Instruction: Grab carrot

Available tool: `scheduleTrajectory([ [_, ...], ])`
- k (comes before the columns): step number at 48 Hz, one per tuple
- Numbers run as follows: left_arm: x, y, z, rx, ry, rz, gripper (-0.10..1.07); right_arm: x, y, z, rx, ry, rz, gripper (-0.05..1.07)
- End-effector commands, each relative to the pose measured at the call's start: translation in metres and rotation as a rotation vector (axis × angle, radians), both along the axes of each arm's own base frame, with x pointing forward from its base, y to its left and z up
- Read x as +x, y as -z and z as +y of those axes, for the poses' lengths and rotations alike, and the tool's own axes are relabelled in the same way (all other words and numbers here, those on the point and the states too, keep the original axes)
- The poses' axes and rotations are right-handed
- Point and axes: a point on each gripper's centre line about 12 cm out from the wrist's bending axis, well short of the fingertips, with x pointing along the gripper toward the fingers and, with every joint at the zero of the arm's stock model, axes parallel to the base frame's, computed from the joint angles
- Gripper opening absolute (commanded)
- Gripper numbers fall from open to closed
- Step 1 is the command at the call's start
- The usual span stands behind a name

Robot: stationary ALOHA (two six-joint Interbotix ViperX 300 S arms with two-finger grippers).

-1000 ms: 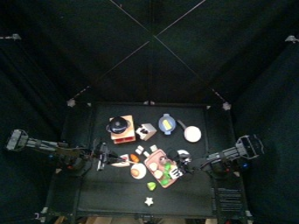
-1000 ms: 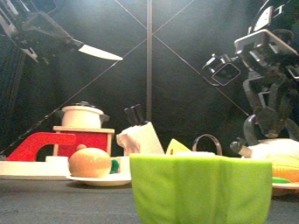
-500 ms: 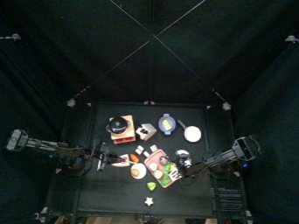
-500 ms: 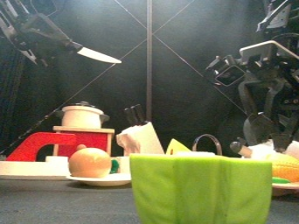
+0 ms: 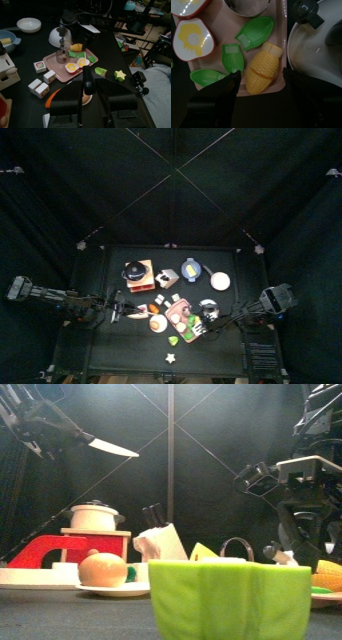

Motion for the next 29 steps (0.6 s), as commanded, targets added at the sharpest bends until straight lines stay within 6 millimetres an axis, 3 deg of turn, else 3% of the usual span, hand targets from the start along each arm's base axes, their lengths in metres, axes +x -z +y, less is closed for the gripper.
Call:
scheduleTrajectory([
  [1,0.002,-0.006,0.001,-0.003,-0.007,-0.015,0.56,0.007,-0.009,0.002,0.008,-0.005,-0.034,0.96],
  [22,0.002,-0.004,0.006,-0.016,-0.029,-0.009,0.56,0.011,-0.011,0.003,0.012,-0.005,-0.039,0.73],
  [29,0.002,-0.003,0.005,-0.017,-0.028,-0.007,0.56,0.014,-0.019,0.004,0.015,-0.008,-0.061,0.71],
])
